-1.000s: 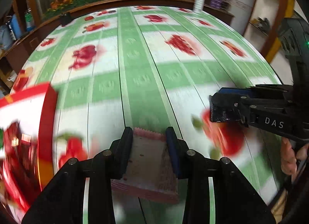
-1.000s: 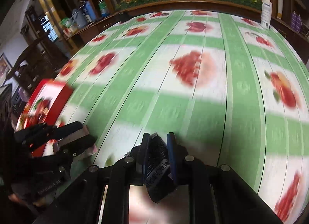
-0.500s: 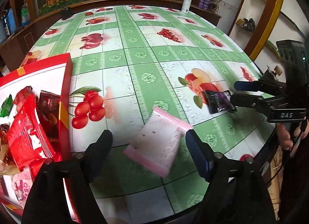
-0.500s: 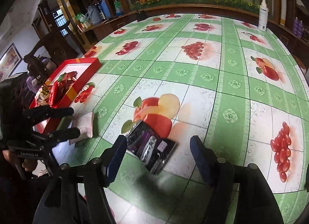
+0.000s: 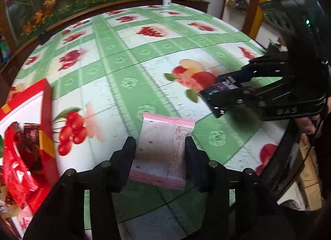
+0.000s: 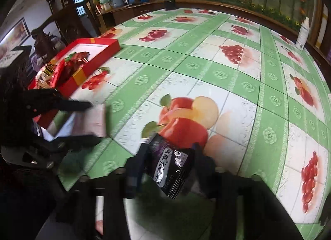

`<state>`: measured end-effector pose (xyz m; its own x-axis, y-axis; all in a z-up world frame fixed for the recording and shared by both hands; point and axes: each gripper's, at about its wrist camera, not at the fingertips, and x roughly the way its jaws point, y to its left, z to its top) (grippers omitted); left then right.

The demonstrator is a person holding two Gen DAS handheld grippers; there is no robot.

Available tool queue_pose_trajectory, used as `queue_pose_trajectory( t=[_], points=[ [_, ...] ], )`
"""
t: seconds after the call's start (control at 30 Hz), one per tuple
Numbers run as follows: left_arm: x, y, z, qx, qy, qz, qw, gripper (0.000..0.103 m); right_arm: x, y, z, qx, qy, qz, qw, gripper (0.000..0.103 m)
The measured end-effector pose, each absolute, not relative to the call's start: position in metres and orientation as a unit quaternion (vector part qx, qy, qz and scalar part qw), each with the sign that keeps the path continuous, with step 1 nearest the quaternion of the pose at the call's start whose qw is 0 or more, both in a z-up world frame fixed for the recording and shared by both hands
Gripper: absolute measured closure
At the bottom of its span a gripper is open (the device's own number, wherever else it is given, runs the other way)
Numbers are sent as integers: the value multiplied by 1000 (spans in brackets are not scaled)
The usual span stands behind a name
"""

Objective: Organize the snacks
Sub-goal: 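Grasp the pink-edged white packet with the left tool while the right grasps the black packet, then carry the white packet and black packet over the box and release both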

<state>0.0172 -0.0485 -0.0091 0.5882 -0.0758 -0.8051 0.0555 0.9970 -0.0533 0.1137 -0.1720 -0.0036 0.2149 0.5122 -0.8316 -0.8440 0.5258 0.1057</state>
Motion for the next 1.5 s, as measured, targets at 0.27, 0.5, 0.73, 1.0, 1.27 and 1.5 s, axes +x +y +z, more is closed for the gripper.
queue_pose_trajectory(
  t=[0.27, 0.5, 0.73, 1.0, 1.27, 1.5],
  points=[
    [8, -42, 0, -44, 431, -40, 900, 68, 104, -180, 0, -147, 450, 437, 765, 77],
    [-15, -41, 25, -29, 395, -24, 918, 68, 99, -173, 30, -100, 429, 444, 780, 84],
    [-57, -17, 64, -10, 331, 40, 943, 68, 86, -116, 62, -97, 394, 473, 782, 84],
    [-96, 67, 69, -28, 315, 170, 933, 68, 55, -15, 95, -91, 361, 543, 753, 84],
    [-98, 117, 48, -40, 327, 266, 906, 65, 23, 68, 82, -117, 367, 561, 732, 80],
    [-102, 121, 43, -22, 317, 346, 883, 20, 30, 47, 88, -61, 339, 559, 754, 51]
  ],
)
